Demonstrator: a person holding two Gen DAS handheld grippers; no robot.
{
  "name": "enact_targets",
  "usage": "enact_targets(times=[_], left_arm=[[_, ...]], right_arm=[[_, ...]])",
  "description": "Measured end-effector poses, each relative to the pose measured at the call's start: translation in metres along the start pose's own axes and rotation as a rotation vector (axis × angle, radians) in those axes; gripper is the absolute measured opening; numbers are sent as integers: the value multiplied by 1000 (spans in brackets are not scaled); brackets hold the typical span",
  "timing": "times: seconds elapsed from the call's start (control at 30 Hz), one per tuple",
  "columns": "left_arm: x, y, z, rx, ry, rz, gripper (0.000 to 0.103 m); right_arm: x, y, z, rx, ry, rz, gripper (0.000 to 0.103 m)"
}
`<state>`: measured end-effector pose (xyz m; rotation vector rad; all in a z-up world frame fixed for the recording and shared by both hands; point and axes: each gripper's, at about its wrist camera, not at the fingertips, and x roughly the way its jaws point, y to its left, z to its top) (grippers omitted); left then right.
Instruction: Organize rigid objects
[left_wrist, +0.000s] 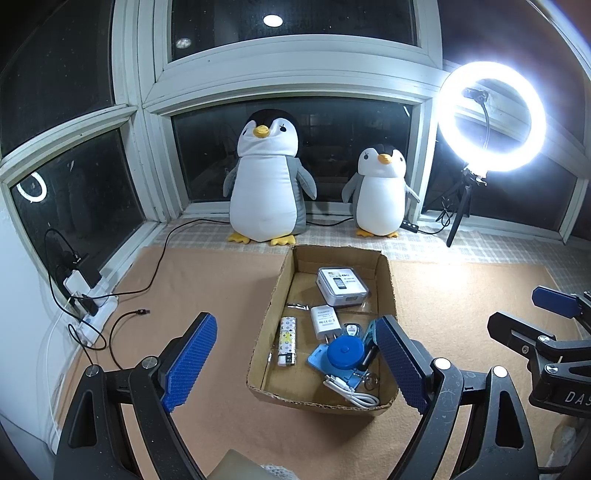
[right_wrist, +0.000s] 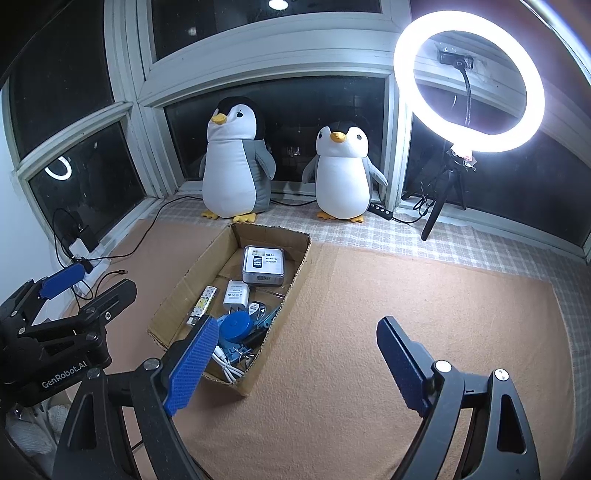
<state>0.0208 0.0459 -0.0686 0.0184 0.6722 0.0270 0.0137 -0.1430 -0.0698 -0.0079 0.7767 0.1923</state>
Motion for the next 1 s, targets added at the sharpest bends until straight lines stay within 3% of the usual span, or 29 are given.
enact_targets(times=[1.0], left_arm=[[0, -2, 2, -2, 1, -4, 91]], right_arm=[[1, -2, -3, 4, 11, -1, 85]])
